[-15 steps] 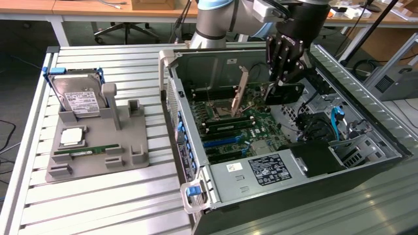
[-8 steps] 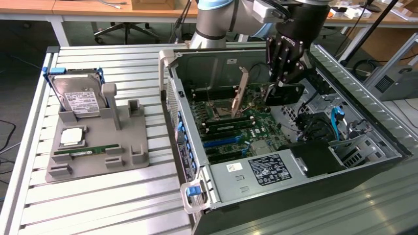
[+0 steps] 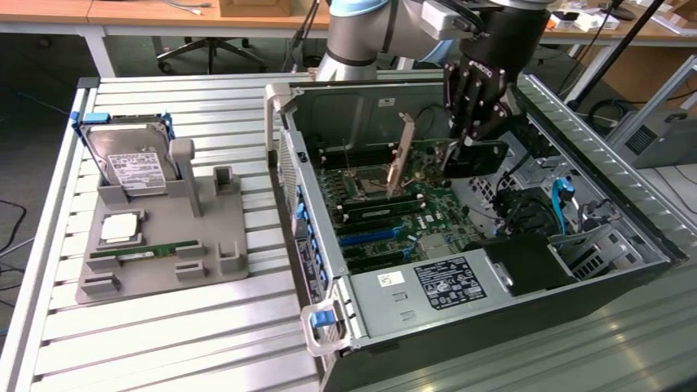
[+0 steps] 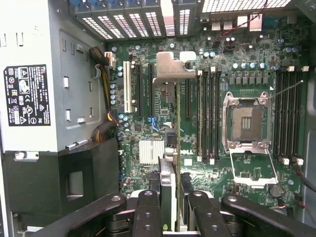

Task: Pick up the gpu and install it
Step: 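Insert the gpu into the slot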

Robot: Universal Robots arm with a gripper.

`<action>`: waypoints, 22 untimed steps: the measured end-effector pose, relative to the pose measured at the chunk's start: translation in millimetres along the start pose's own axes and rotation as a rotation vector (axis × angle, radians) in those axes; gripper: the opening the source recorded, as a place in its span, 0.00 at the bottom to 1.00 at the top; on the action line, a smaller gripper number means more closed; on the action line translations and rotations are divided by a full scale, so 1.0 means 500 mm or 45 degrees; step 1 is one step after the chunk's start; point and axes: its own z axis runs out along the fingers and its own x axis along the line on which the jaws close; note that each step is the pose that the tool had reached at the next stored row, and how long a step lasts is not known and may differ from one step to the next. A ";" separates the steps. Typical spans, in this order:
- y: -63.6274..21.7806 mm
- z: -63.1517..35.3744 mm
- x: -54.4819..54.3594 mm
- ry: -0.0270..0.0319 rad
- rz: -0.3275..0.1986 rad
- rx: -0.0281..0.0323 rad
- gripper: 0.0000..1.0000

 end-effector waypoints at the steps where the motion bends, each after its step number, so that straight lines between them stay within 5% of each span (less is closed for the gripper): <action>1: 0.000 0.000 0.000 0.0020 0.000 0.0000 0.27; 22: 0.000 0.005 0.000 0.0451 -0.001 0.0007 0.27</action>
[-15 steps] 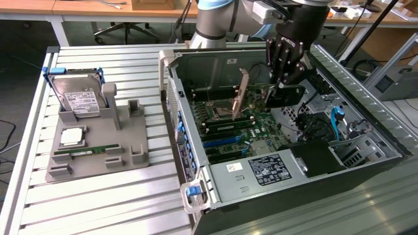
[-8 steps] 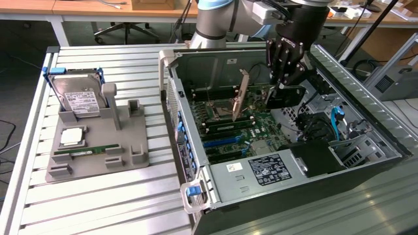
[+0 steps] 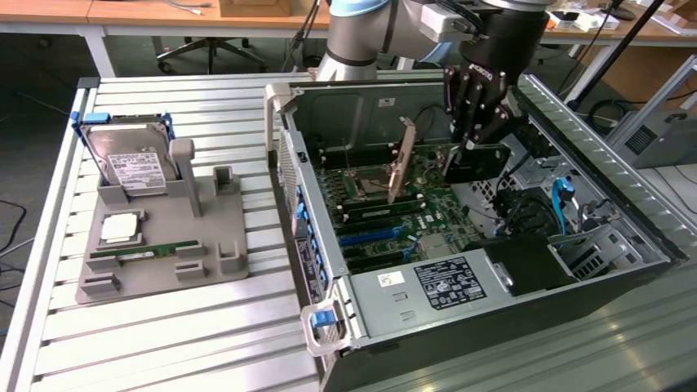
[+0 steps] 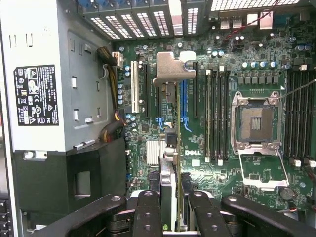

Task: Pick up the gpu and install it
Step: 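Insert the gpu into the slot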

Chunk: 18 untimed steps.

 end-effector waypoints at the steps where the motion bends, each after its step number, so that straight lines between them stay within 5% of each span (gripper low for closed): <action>1: 0.000 0.000 0.000 0.0019 0.000 0.0000 0.27; 9: 0.005 0.004 -0.001 0.0015 0.000 0.0000 0.27; 12: 0.006 0.005 -0.001 -0.0216 0.000 -0.0003 0.27; 13: 0.006 0.005 -0.001 -0.0353 0.001 -0.0006 0.27; 14: 0.006 0.006 -0.001 -0.0641 0.002 -0.0012 0.27; 15: 0.006 0.006 0.000 -0.1206 0.005 -0.0022 0.27; 16: 0.006 0.006 0.001 -0.1629 0.006 -0.0033 0.27; 18: 0.006 0.007 0.002 -0.2029 0.008 -0.0039 0.27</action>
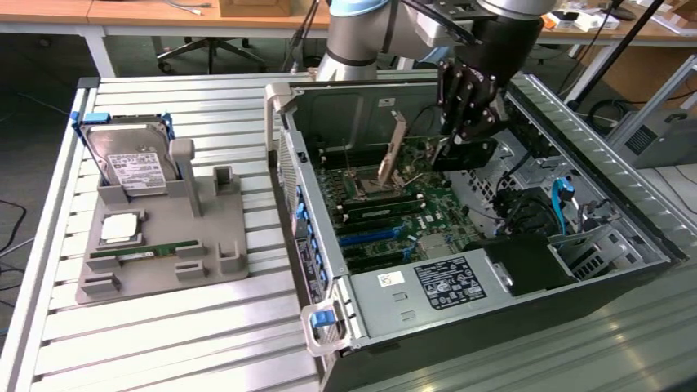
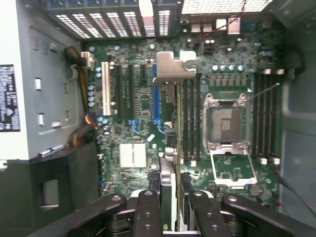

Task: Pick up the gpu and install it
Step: 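Insert the gpu into the slot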

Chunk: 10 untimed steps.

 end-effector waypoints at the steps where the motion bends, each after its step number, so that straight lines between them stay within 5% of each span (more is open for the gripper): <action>1: 0.000 0.001 0.002 -0.0262 0.001 -0.0005 0.27; 3: 0.000 0.001 0.004 -0.0385 0.002 -0.0007 0.27; 8: 0.000 0.004 0.005 -0.0398 0.002 -0.0009 0.27; 10: 0.000 0.005 0.006 -0.0560 0.002 -0.0013 0.27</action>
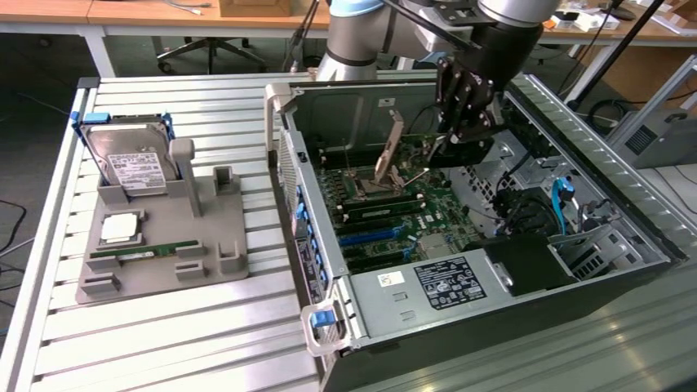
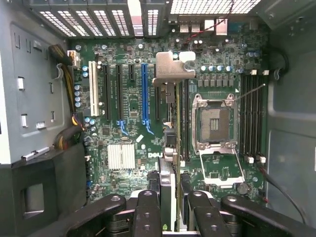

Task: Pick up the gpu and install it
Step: 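Insert the gpu into the slot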

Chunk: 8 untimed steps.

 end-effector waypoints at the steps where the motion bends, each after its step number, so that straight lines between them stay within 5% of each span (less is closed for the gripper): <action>1: 0.000 0.000 0.000 -0.0088 0.000 -0.0001 0.27; 8: 0.000 0.002 0.001 -0.0132 0.000 -0.0001 0.27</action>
